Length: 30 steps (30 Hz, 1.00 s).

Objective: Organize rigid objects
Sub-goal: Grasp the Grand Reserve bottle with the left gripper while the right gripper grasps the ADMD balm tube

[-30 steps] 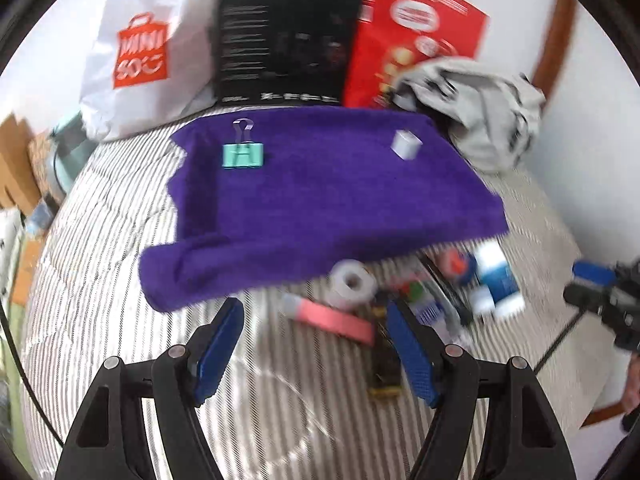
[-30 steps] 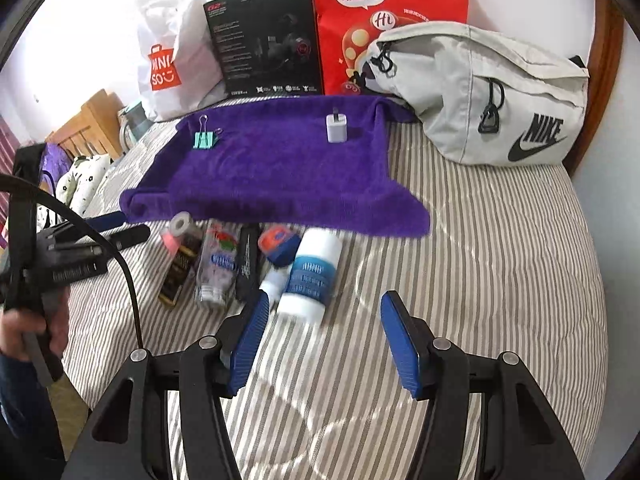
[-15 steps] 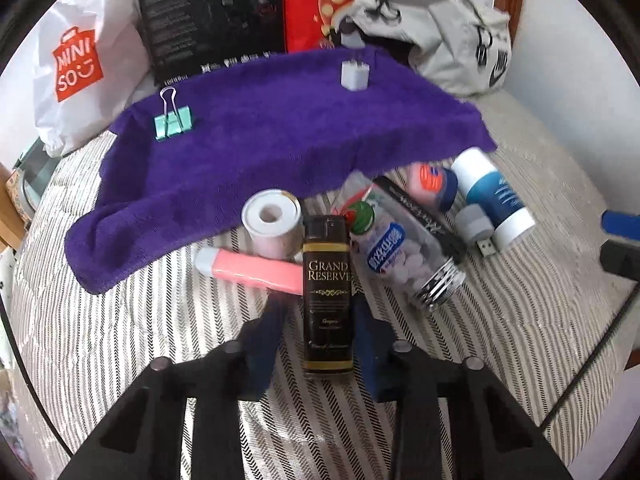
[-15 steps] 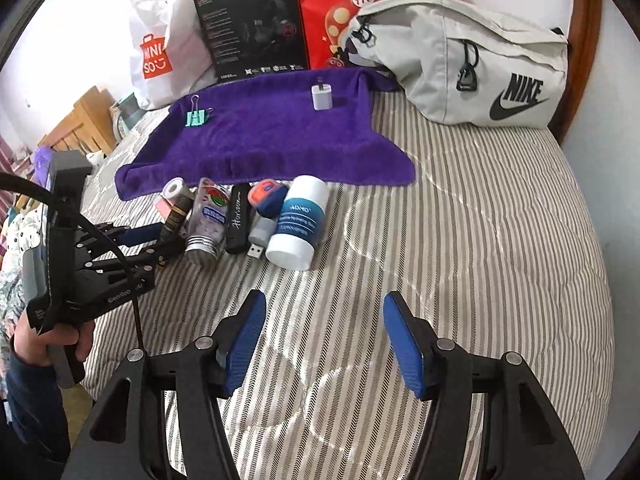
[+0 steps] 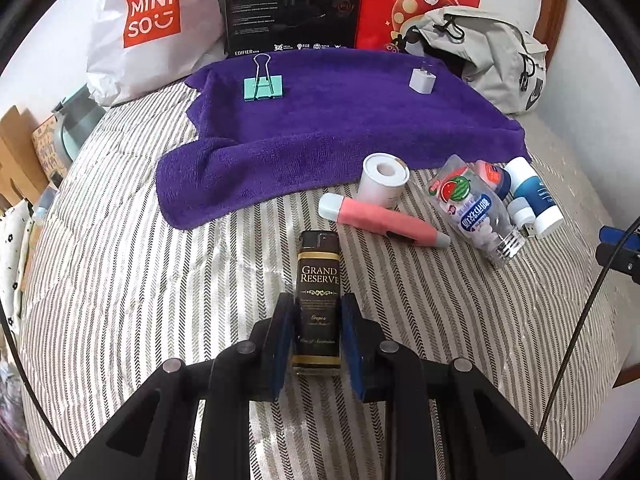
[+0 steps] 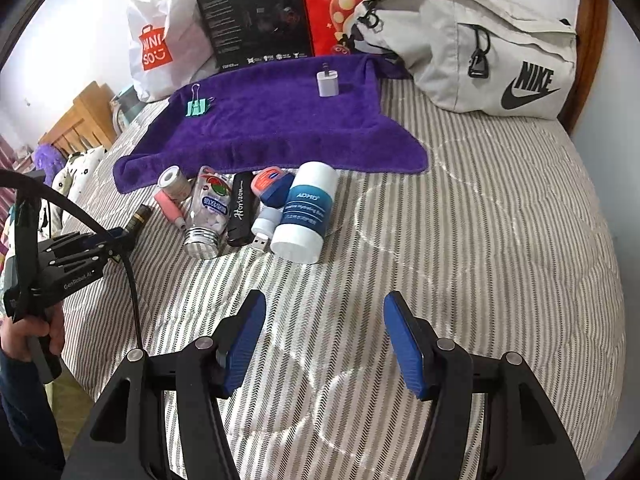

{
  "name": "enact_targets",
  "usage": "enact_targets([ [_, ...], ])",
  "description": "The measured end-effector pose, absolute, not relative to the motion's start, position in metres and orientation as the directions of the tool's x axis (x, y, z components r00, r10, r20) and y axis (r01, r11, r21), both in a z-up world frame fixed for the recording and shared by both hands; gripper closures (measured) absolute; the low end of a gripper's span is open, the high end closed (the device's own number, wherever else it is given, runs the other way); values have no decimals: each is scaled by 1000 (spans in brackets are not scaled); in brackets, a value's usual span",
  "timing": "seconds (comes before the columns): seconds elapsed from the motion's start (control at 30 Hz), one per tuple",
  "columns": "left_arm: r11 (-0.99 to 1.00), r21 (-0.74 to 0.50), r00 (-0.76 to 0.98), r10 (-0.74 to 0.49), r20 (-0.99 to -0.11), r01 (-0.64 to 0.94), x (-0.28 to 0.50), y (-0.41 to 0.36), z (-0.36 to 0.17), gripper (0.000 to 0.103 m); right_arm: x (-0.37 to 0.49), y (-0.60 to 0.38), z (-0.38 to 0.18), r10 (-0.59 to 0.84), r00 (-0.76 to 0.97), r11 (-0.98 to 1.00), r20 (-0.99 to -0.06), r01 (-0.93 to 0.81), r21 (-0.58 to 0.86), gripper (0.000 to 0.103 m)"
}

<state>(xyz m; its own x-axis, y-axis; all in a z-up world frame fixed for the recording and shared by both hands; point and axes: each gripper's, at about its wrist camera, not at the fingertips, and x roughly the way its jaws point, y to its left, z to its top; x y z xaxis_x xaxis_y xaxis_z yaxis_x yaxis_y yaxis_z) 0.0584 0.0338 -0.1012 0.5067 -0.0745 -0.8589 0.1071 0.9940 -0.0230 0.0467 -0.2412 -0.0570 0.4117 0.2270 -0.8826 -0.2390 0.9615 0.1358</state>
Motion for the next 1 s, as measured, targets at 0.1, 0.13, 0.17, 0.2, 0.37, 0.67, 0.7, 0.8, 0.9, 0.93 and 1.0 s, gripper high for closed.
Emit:
enact_targets([
  [0.1,993,6,517,-56,-854,117,61,27,-102,76,48,-239,-56,228,416,961,-881,-239,136,42],
  [0.13,993,17,519,-48,-853,120,63,25,-102,75,49,-239,-56,229,418,962,-879,-238,137,42],
  [0.17,992,31,524,-37,-851,121,64,22,-102,75,50,-240,-55,227,422,963,-878,-230,139,42],
  [0.2,992,42,530,-29,-848,121,65,19,-102,75,52,-240,-55,226,427,965,-876,-223,141,42],
  [0.37,993,15,539,-49,-841,115,67,19,-102,81,70,-240,-53,241,453,968,-858,-179,177,41],
  [0.67,992,6,540,-61,-839,122,65,21,-102,81,117,-208,-83,191,425,979,-885,-150,139,40],
  [0.7,992,3,540,-64,-839,123,65,21,-102,81,120,-206,-87,156,424,984,-892,-147,102,40],
  [0.8,992,-1,538,-69,-840,126,66,22,-101,80,118,-212,-87,138,432,987,-891,-136,87,40],
  [0.9,992,-2,536,-69,-841,125,66,22,-101,80,116,-220,-88,126,425,989,-896,-120,82,40],
  [0.93,992,1,536,-67,-842,125,66,21,-101,80,116,-221,-90,121,421,989,-899,-126,74,40],
  [1.0,992,4,535,-64,-842,125,67,21,-101,80,118,-220,-95,94,406,990,-909,-135,42,40],
])
